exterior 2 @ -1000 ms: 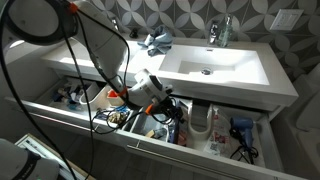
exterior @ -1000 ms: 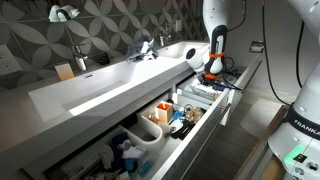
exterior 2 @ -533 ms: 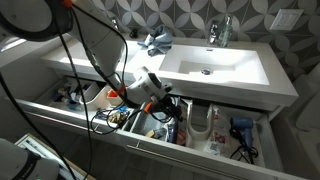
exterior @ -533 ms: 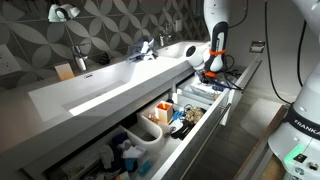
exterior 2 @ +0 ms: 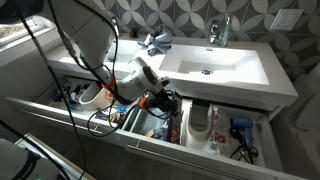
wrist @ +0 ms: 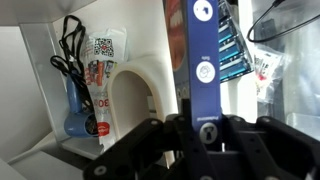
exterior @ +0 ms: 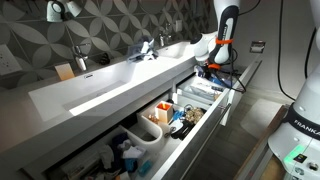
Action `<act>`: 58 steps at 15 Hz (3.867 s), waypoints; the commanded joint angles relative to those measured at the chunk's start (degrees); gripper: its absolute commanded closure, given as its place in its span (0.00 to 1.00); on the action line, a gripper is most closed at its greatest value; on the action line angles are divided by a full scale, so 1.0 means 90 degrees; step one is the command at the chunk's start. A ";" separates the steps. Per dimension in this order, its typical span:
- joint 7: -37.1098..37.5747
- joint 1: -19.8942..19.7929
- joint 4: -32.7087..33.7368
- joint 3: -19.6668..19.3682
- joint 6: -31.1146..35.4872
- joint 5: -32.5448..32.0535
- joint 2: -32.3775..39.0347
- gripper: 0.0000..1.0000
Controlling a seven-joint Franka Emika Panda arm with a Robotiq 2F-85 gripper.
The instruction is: Turn the box over
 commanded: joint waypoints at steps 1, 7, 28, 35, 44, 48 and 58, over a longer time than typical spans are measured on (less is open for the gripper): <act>-0.1643 -0.0819 -0.0920 0.0521 0.0615 0.0469 -0.0935 0.76; -0.4323 -0.3487 -0.1504 0.3122 0.0545 0.1507 -0.1340 1.00; -1.0145 -0.4124 0.0368 0.4289 -0.3033 0.7071 -0.1204 0.98; -1.0643 -0.2775 0.2595 0.2528 -0.5462 0.7391 -0.0361 0.98; -1.0935 -0.2498 0.4930 0.2035 -0.7175 0.8115 0.1549 0.98; -1.0865 -0.2506 0.5788 0.2000 -0.7388 0.8163 0.2229 0.50; -1.0288 -0.2388 0.6188 0.1900 -0.6048 0.7927 0.2476 0.00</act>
